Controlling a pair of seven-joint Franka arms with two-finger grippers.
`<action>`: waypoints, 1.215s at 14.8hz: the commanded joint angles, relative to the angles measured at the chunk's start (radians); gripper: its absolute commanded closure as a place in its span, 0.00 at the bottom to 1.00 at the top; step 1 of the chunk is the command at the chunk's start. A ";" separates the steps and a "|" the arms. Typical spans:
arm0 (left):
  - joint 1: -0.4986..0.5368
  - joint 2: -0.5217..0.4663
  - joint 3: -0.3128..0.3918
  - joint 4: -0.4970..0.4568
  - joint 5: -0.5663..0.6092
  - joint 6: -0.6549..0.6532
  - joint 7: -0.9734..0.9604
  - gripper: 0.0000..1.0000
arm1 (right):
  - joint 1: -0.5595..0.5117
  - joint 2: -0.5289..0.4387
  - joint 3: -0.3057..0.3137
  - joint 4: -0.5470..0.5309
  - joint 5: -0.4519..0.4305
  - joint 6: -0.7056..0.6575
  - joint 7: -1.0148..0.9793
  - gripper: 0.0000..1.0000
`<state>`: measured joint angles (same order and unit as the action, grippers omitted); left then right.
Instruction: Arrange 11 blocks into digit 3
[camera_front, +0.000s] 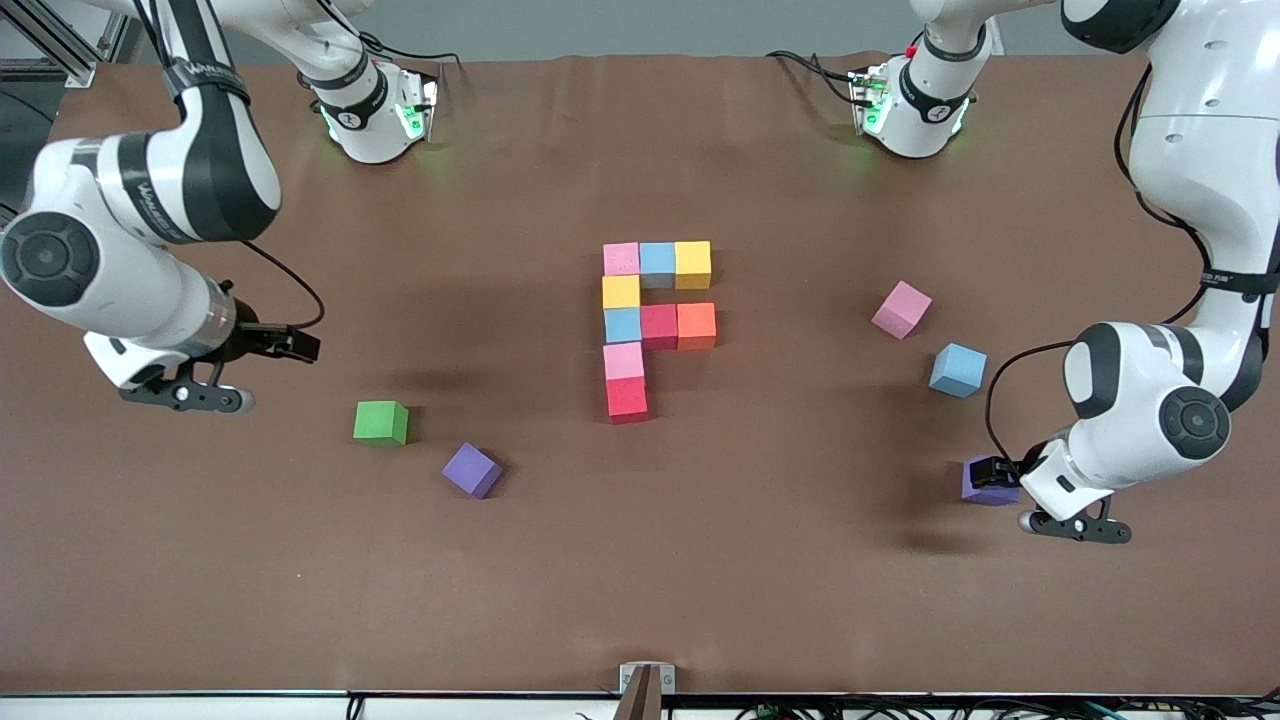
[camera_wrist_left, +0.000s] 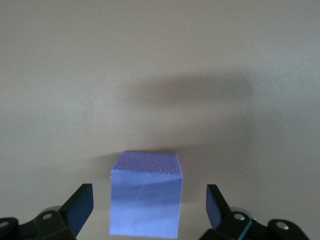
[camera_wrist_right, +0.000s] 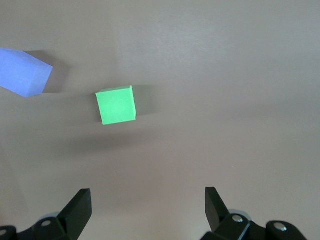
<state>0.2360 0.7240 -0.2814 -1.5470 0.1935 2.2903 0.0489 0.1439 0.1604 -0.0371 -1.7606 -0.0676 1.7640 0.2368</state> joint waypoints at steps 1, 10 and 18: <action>-0.003 0.023 0.001 0.013 0.017 0.026 0.006 0.01 | -0.062 -0.096 0.016 -0.046 -0.017 -0.041 -0.074 0.00; -0.033 0.051 0.014 0.010 0.017 0.028 -0.137 0.69 | -0.106 -0.183 0.016 0.015 -0.015 -0.228 -0.097 0.00; -0.211 -0.014 -0.015 0.010 0.003 -0.009 -0.837 1.00 | -0.095 -0.174 0.022 0.044 -0.006 -0.244 -0.093 0.00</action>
<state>0.0608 0.7661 -0.2896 -1.5304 0.1941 2.3142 -0.6651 0.0587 -0.0113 -0.0262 -1.7199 -0.0691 1.5238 0.1473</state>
